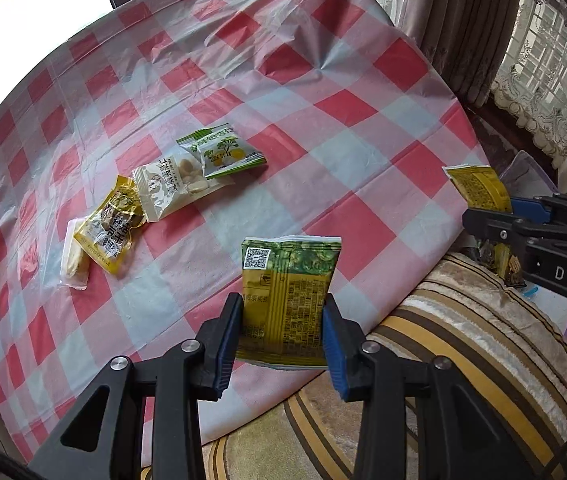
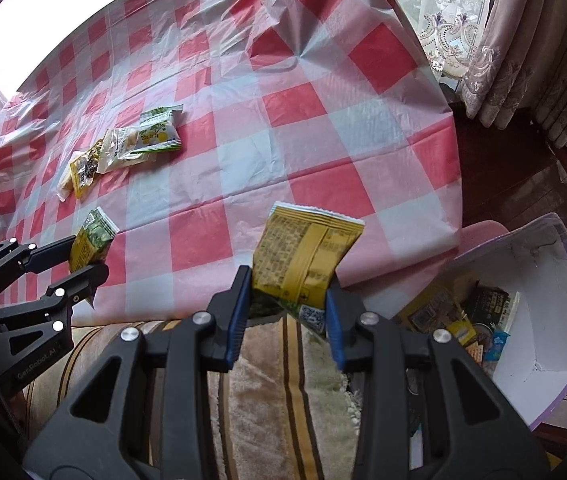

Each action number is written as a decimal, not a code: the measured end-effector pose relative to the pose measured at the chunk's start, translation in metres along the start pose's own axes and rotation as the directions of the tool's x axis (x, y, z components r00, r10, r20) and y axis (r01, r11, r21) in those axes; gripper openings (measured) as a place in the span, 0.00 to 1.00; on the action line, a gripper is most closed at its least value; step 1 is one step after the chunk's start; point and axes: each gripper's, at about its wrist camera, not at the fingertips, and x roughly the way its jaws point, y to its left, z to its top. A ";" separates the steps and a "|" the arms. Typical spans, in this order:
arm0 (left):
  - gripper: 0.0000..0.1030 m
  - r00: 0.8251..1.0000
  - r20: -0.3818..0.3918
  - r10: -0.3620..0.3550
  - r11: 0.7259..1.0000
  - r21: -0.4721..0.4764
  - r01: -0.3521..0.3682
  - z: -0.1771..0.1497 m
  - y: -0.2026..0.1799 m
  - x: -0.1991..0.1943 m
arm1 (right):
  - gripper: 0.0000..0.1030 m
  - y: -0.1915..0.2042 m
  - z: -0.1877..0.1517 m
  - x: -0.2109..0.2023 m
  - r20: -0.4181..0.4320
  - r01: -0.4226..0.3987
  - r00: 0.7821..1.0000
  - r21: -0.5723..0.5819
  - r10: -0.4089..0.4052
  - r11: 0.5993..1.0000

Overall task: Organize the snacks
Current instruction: 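Carry the yellow-green packets to the white box with both tools, then open both tools over the white box to drop the packets, then move both open tools back to the packets on the table, then grasp the clear bread bag with the left tool while the right grasps the green ginkgo bag, then carry the bread bag and ginkgo bag over the white box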

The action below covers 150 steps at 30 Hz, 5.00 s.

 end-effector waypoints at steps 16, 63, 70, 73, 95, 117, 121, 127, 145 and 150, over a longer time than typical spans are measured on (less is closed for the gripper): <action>0.38 0.992 -0.010 -0.129 0.975 0.182 0.129 0.038 -0.102 0.005 | 0.37 -0.117 -0.022 -0.012 0.003 0.141 0.990 0.170 -0.143 0.975; 0.62 0.971 0.088 -0.223 0.971 -0.072 0.229 0.037 -0.023 -0.001 | 0.58 -0.039 0.024 -0.029 0.086 0.151 0.984 0.052 -0.155 0.987; 0.62 0.978 0.146 -0.146 0.951 -0.251 0.180 0.023 0.056 0.000 | 0.59 -0.001 0.038 -0.021 0.100 0.124 0.987 0.008 -0.125 0.992; 0.62 0.984 0.158 -0.088 0.932 -0.335 0.137 0.012 0.096 -0.001 | 0.59 0.015 0.045 -0.016 0.105 0.114 0.988 -0.001 -0.113 0.993; 0.60 0.983 0.173 0.064 0.867 -0.497 0.031 -0.037 0.233 0.026 | 0.60 0.127 0.100 0.059 0.076 -0.030 0.996 -0.089 0.037 0.996; 0.45 0.984 0.148 0.096 0.933 -0.359 -0.037 -0.012 0.231 0.067 | 0.53 0.152 0.124 0.120 0.007 -0.085 0.996 -0.116 0.086 0.990; 0.38 0.985 0.145 0.092 0.941 -0.336 -0.038 -0.011 0.227 0.067 | 0.47 0.152 0.122 0.120 0.004 -0.075 0.997 -0.125 0.076 0.989; 0.36 0.987 0.120 0.104 0.931 -0.362 -0.054 -0.023 0.227 0.059 | 0.45 0.141 0.114 0.106 0.021 -0.054 0.998 -0.118 0.057 0.992; 0.36 0.979 0.102 0.179 0.893 -0.435 -0.118 -0.071 0.196 -0.004 | 0.45 0.092 0.054 0.049 0.046 -0.039 0.998 -0.096 0.044 0.995; 0.36 0.982 0.143 0.125 0.923 -0.380 -0.062 -0.056 0.159 -0.017 | 0.45 0.071 0.039 0.030 0.064 -0.028 0.997 -0.082 0.033 0.996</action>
